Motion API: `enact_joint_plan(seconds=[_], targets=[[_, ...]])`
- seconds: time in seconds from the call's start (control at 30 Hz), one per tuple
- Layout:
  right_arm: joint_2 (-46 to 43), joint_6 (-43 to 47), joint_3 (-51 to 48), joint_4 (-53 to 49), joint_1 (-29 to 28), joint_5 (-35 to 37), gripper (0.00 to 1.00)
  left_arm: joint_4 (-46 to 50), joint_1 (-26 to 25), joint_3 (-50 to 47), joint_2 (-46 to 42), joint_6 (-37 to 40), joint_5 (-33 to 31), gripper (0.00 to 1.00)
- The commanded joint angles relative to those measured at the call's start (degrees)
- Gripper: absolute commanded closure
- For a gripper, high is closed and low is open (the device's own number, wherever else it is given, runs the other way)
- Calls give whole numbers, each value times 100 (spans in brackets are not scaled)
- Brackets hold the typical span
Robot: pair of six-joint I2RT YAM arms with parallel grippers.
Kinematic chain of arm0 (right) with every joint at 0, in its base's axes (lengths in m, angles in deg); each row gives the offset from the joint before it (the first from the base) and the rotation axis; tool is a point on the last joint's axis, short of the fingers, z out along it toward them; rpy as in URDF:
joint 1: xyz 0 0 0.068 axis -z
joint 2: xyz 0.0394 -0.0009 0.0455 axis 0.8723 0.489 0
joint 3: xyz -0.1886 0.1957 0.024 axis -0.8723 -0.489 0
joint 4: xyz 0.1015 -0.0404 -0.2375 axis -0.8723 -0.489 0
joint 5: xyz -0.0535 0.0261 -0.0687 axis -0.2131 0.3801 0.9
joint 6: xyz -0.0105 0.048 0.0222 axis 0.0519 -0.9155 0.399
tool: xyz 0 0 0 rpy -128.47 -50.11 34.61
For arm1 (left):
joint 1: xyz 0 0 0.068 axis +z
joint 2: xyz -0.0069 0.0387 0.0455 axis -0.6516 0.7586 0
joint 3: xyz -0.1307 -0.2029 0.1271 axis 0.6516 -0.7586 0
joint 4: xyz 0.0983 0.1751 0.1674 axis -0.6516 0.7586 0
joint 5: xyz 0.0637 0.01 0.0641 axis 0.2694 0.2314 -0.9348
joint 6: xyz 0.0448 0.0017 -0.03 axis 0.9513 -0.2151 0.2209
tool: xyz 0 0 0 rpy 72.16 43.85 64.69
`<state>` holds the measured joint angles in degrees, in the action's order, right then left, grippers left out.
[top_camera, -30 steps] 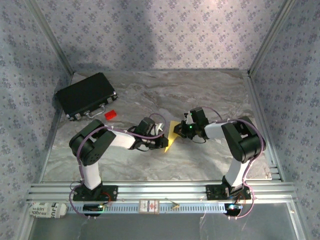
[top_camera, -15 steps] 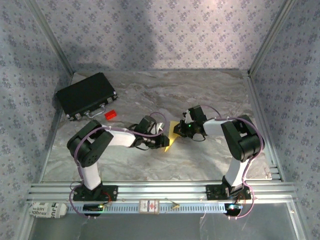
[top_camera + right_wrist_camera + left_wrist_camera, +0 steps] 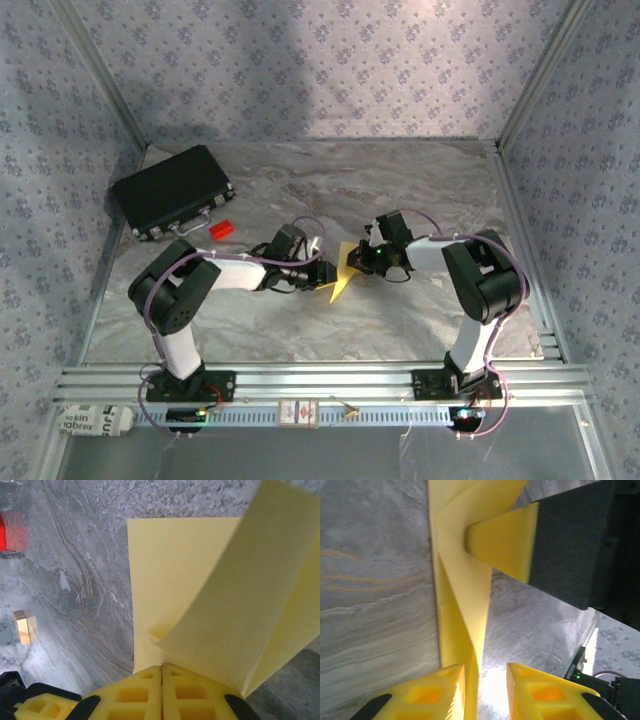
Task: Fold a paper plane with a square sheet of paper (pick it up from the middle)
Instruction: Fold the wing for the fifth time at the center of the table.
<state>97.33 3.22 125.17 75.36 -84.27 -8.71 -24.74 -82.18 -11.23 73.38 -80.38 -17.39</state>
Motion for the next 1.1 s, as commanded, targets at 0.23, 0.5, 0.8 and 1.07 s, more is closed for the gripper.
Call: enact_joint_plan(seconds=[0.23,0.5,0.8,1.07], targets=[[205,131,-75,-623,-20,376,92,-137,33,82,294,-185,348,73],[188,130,-104,-618,-19,381,92,-182,23,166,416,-185,517,82],[198,131,-129,-625,-9,424,92,-407,27,97,469,-218,741,98],[213,155,-148,-661,4,509,92,-792,26,-99,582,-289,1019,100]])
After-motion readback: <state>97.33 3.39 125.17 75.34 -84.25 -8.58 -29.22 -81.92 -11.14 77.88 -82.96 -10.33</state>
